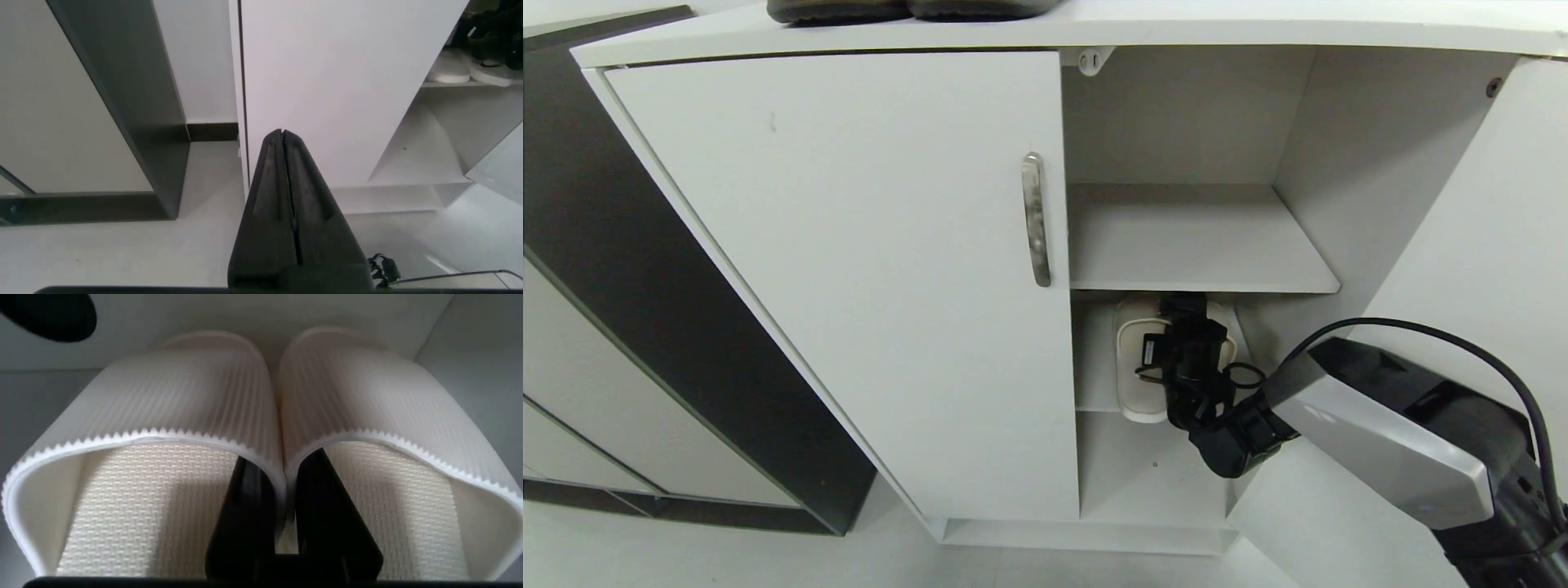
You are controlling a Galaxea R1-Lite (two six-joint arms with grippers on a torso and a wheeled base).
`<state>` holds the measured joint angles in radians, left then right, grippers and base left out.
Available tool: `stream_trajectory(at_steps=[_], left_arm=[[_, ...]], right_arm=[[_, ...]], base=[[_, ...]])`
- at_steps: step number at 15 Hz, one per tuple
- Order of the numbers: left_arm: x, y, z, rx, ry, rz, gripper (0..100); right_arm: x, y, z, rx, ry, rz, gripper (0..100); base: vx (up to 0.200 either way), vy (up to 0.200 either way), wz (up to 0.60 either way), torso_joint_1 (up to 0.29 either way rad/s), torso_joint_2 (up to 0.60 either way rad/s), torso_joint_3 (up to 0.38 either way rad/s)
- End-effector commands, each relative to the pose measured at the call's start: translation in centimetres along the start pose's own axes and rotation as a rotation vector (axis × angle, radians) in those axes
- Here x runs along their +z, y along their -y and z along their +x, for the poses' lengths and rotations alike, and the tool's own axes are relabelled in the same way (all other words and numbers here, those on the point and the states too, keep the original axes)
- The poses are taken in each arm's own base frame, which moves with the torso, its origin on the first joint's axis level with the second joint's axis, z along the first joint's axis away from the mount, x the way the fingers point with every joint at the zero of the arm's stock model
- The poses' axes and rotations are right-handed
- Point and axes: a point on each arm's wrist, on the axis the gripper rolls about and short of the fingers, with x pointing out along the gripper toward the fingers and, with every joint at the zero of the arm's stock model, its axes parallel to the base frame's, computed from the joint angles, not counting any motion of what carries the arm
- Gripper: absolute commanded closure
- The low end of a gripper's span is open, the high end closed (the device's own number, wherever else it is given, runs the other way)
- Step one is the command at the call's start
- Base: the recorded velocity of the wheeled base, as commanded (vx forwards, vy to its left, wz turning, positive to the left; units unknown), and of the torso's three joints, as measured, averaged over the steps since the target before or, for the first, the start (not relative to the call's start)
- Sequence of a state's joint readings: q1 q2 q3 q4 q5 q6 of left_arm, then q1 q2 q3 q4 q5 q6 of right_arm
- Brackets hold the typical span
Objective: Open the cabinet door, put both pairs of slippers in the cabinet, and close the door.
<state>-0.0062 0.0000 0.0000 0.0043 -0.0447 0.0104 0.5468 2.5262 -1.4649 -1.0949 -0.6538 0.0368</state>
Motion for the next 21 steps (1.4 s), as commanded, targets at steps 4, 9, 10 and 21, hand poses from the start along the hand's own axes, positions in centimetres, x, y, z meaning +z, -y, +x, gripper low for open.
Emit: stream_trajectory(at_steps=[4, 9, 10, 21], left_arm=[[0.0, 0.0, 0.0, 0.000, -0.002, 0.000, 100], [0.0, 0.0, 0.0, 0.002, -0.002, 0.000, 100], [0.0, 0.0, 0.0, 0.002, -0.002, 0.000, 100], [0.0, 0.0, 0.0, 0.000, -0.002, 0.000, 100]], right_arm=[[-0.2, -0.2, 0.3, 0.016, -0.003, -0.002, 100], [-0.6, -0.2, 0.4, 0.028, -0.011, -0.006, 100], [-0.6, -0.2, 0.4, 0.028, -0.011, -0.006, 0], [2.8, 2.1, -13.3, 0.127, -0.059, -0.070, 0]], base=[[0.000, 0.000, 0.00, 0.000, 0.00, 0.000], [0.000, 0.000, 0.00, 0.000, 0.00, 0.000], [0.000, 0.000, 0.00, 0.000, 0.00, 0.000], [0.000, 0.000, 0.00, 0.000, 0.00, 0.000]])
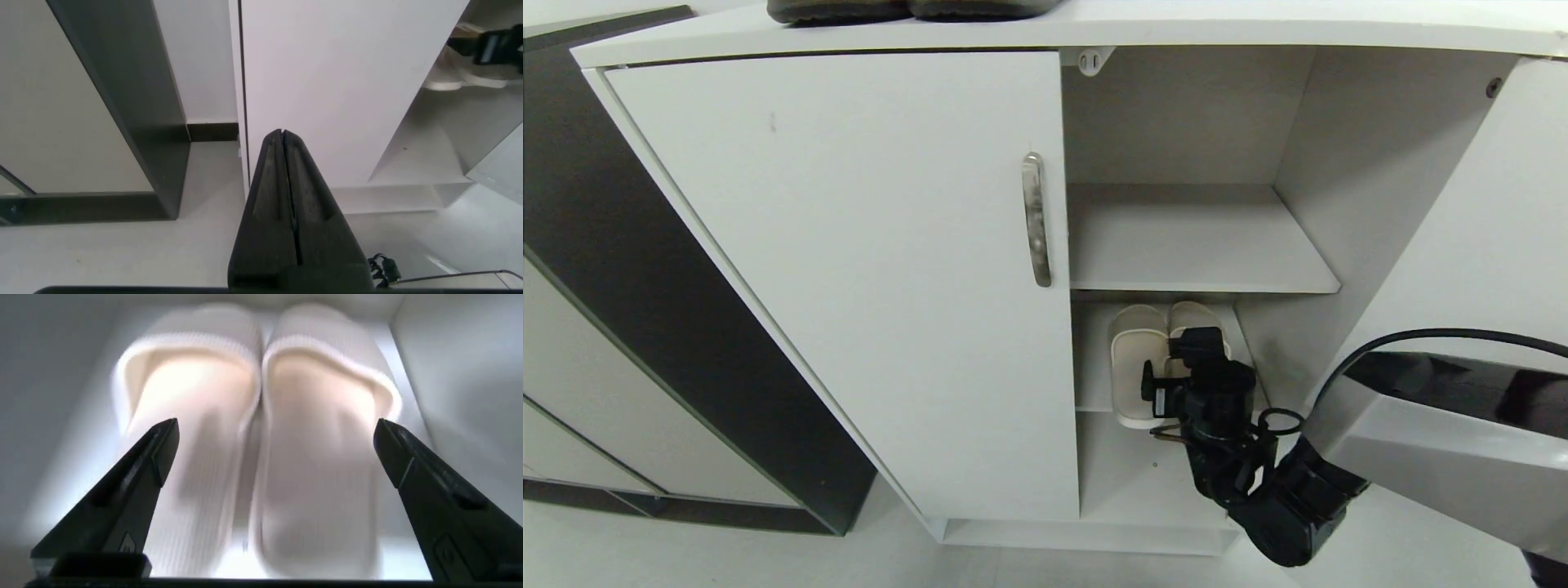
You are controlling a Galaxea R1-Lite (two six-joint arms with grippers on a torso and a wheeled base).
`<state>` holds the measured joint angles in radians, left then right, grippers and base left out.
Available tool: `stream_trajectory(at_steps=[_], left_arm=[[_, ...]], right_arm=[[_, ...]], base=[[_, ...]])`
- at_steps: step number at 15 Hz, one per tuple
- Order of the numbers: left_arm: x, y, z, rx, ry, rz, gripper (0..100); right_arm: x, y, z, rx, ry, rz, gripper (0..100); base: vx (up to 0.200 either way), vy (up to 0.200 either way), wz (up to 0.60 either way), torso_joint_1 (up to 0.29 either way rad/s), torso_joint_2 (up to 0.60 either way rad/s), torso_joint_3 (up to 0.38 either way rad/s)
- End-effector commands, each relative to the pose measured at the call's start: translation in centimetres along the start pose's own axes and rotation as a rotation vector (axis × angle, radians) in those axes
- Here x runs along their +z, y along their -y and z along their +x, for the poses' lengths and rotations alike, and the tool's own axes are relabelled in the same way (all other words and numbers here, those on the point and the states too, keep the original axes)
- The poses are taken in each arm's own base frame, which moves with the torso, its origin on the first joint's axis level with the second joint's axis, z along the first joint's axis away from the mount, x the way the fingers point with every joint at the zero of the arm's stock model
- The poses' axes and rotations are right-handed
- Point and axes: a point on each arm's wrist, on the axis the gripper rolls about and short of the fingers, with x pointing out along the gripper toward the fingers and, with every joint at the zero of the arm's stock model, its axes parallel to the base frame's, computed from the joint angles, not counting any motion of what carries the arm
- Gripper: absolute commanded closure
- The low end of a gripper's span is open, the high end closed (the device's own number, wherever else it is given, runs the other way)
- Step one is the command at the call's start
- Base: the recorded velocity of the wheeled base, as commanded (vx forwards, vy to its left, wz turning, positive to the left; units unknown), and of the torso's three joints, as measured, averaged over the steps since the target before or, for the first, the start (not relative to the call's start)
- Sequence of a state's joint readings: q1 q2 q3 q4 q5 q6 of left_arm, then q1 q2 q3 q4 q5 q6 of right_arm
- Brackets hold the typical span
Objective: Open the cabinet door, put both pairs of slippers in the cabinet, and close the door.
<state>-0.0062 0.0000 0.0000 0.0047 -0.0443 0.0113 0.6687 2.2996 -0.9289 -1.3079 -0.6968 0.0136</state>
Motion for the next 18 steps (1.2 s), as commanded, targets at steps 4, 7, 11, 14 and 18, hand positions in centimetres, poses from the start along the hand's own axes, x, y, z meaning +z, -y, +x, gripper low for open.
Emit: stream_trajectory(at_steps=[4, 7, 11, 14, 18], left_arm=[[0.00, 0.00, 0.01, 0.000, -0.001, -0.001, 100], [0.00, 0.00, 0.01, 0.000, -0.001, -0.001, 100], [0.00, 0.00, 0.01, -0.002, -0.001, 0.006, 100], [0.00, 0.00, 0.01, -0.002, -0.001, 0.004, 100], [0.00, 0.00, 0.01, -0.002, -0.001, 0.004, 100]], right_arm=[[2.09, 0.66, -4.20, 0.063, 0.011, 0.004, 0], [1.88, 0.73, -4.27, 0.063, 0.004, -0.002, 0], [2.00, 0.73, -4.36, 0.062, 0.013, 0.004, 0], [1.88, 0.89, -4.51, 0.060, 0.015, 0.006, 0], [1.88, 0.87, -4.49, 0.060, 0.014, 0.001, 0]], base=[[-0.100, 0.000, 0.00, -0.001, 0.00, 0.001], [-0.200, 0.000, 0.00, 0.001, 0.00, 0.004], [-0.150, 0.000, 0.00, 0.002, 0.00, 0.001], [0.000, 0.000, 0.00, 0.000, 0.00, 0.000], [0.000, 0.000, 0.00, 0.000, 0.00, 0.000]])
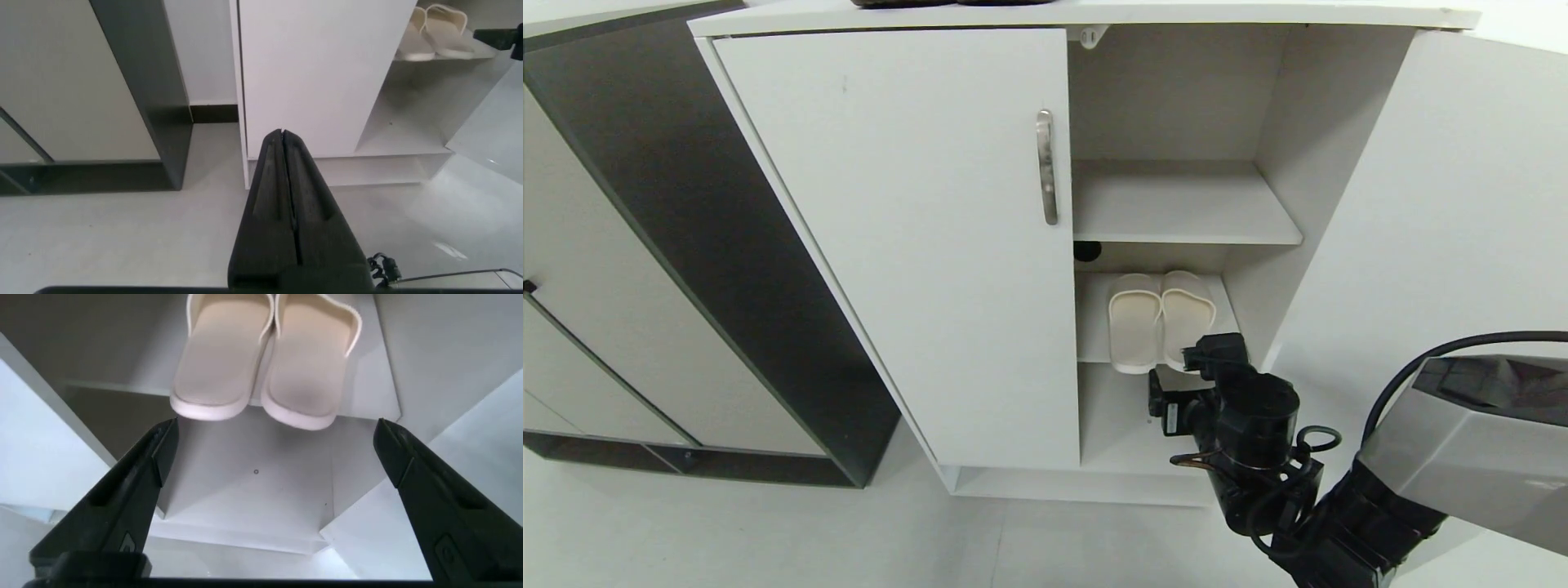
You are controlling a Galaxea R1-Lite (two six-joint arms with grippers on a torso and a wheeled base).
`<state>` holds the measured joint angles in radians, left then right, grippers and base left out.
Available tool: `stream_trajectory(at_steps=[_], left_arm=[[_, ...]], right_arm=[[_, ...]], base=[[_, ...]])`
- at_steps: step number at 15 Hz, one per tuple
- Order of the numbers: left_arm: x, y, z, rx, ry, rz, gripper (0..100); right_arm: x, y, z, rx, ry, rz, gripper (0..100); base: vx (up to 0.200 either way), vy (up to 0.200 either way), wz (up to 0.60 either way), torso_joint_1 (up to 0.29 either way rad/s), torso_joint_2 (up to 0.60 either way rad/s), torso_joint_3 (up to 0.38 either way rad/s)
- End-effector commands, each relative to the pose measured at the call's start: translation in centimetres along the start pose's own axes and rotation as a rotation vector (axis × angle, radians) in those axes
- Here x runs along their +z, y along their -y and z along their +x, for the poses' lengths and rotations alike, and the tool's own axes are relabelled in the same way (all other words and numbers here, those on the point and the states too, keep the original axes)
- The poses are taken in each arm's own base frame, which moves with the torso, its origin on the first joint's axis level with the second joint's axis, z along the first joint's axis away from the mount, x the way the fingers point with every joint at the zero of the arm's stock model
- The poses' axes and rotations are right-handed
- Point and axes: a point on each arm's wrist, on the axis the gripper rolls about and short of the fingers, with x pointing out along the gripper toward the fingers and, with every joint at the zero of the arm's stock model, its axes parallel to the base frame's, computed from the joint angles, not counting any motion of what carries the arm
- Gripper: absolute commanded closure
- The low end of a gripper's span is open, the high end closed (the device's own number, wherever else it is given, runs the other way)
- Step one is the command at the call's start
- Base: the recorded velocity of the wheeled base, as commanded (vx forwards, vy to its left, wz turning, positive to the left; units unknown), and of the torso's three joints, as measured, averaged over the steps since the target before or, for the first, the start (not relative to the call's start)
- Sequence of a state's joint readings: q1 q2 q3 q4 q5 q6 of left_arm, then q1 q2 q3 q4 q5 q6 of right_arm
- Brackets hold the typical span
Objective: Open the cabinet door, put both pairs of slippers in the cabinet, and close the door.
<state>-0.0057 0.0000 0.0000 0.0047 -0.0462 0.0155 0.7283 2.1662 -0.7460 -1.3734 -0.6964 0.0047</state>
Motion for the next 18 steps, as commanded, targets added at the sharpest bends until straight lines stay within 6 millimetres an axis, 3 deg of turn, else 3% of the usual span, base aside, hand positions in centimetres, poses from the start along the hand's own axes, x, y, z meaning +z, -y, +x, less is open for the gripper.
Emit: stream_trajectory(at_steps=[1, 13, 18], left_arm=[[0.00, 0.00, 0.01, 0.000, -0.001, 0.000, 100], [0.00, 0.00, 0.01, 0.000, -0.001, 0.001, 100], [0.02, 0.00, 0.01, 0.000, 0.000, 0.000, 100]], right_arm=[[0.04, -0.02, 0.00, 0.000, 0.002, -0.003, 0], [-0.05, -0.32, -0.09, 0.013, -0.003, -0.010, 0], [0.21, -0.13, -0.22, 0.011, -0.003, -0.010, 0]], base=[[0.000, 0.000, 0.00, 0.000, 0.00, 0.000], [0.000, 0.000, 0.00, 0.004, 0.00, 0.187], [0.000, 0.000, 0.00, 0.000, 0.00, 0.020]])
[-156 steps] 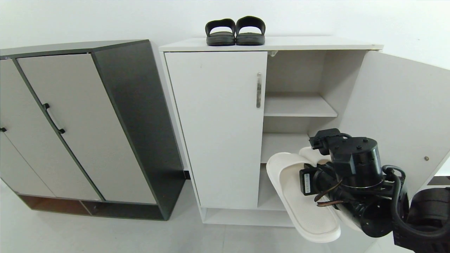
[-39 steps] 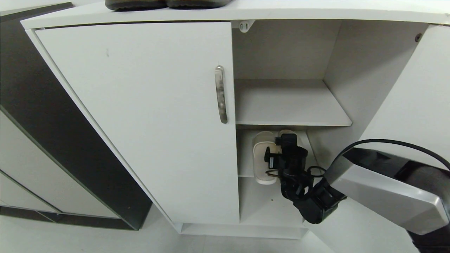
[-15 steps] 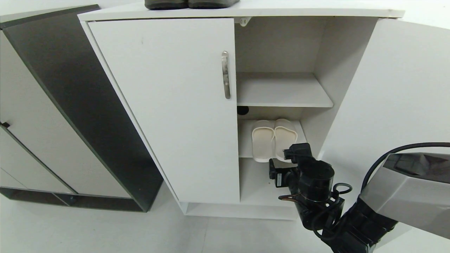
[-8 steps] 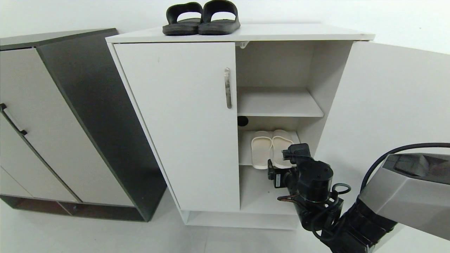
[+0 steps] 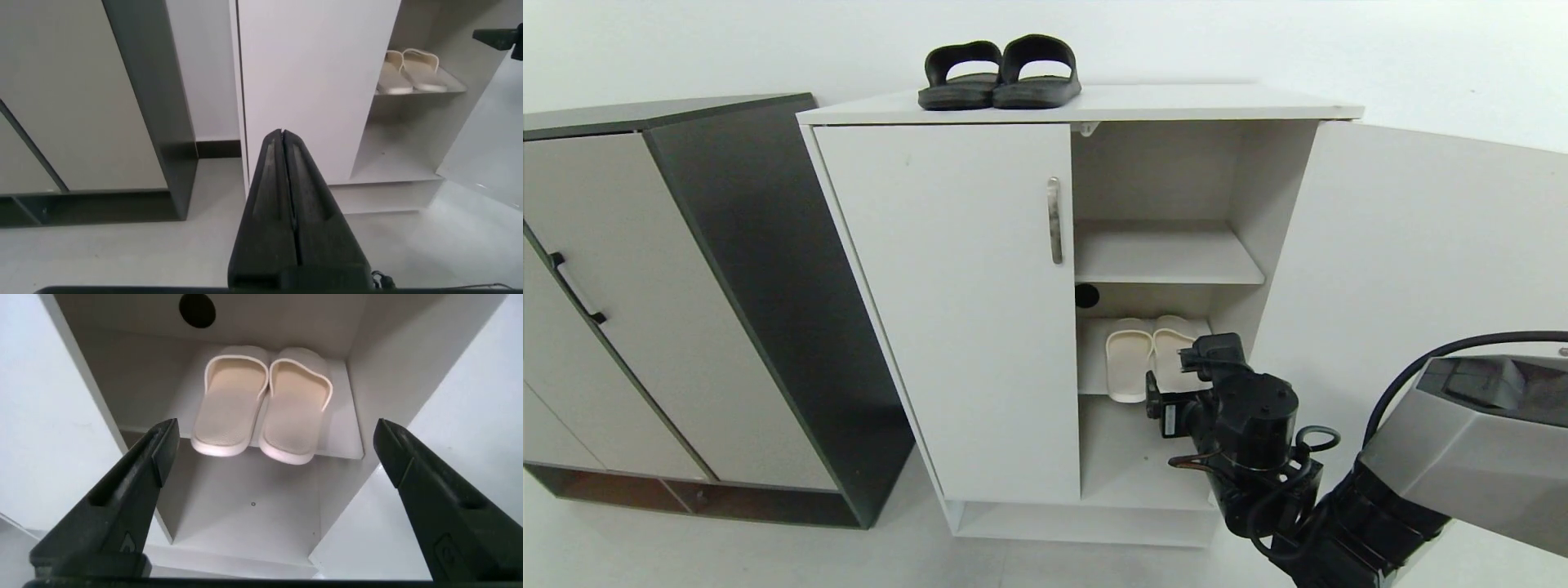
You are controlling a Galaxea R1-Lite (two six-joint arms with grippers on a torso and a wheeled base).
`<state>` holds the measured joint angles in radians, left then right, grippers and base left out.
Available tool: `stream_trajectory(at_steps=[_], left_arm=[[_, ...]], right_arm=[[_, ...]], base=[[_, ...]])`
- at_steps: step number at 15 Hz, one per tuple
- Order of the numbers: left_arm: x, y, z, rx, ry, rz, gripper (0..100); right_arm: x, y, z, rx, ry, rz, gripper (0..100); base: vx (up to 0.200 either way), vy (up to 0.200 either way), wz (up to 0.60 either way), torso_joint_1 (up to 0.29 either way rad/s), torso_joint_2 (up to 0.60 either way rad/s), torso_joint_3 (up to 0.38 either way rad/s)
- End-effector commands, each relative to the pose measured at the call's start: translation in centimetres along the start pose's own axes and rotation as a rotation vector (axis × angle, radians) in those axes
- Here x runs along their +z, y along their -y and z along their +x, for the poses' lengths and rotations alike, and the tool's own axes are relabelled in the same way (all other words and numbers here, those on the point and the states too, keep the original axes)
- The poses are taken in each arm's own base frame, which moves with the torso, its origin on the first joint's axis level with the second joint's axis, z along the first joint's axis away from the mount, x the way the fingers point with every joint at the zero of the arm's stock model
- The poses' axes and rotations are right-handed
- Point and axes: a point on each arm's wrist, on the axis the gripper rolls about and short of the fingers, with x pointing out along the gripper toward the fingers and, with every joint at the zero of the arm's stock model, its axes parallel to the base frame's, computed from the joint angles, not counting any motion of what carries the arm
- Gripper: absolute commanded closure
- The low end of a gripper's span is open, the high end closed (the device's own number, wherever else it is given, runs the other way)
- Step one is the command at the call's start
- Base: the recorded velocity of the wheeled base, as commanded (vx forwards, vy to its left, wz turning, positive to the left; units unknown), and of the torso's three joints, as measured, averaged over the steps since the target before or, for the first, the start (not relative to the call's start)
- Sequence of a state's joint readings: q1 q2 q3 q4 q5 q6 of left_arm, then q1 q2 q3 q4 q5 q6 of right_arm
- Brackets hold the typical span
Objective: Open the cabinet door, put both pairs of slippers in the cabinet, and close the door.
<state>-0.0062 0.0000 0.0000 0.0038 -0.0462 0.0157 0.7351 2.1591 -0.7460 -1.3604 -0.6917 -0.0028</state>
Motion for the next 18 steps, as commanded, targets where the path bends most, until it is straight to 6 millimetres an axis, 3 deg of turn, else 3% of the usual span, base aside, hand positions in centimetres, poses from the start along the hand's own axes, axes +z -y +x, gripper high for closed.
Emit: stream_trajectory(at_steps=[1, 14, 18], left_arm=[[0.0, 0.0, 0.0, 0.000, -0.002, -0.001, 100], [0.0, 0.0, 0.0, 0.000, -0.002, 0.001, 100], [0.0, 0.0, 0.0, 0.000, -0.002, 0.001, 100]], right_arm=[[0.0, 0.0, 0.0, 0.000, 0.000, -0.001, 0], [-0.7, 0.5, -0.7, 0.014, -0.029, -0.061, 0], [0.0, 0.7, -1.4, 0.048, -0.019, -0.055, 0]], base=[[0.000, 0.000, 0.00, 0.000, 0.00, 0.000], [0.000, 0.185, 0.00, 0.004, 0.00, 0.003], [0.000, 0.150, 0.00, 0.001, 0.00, 0.005]])
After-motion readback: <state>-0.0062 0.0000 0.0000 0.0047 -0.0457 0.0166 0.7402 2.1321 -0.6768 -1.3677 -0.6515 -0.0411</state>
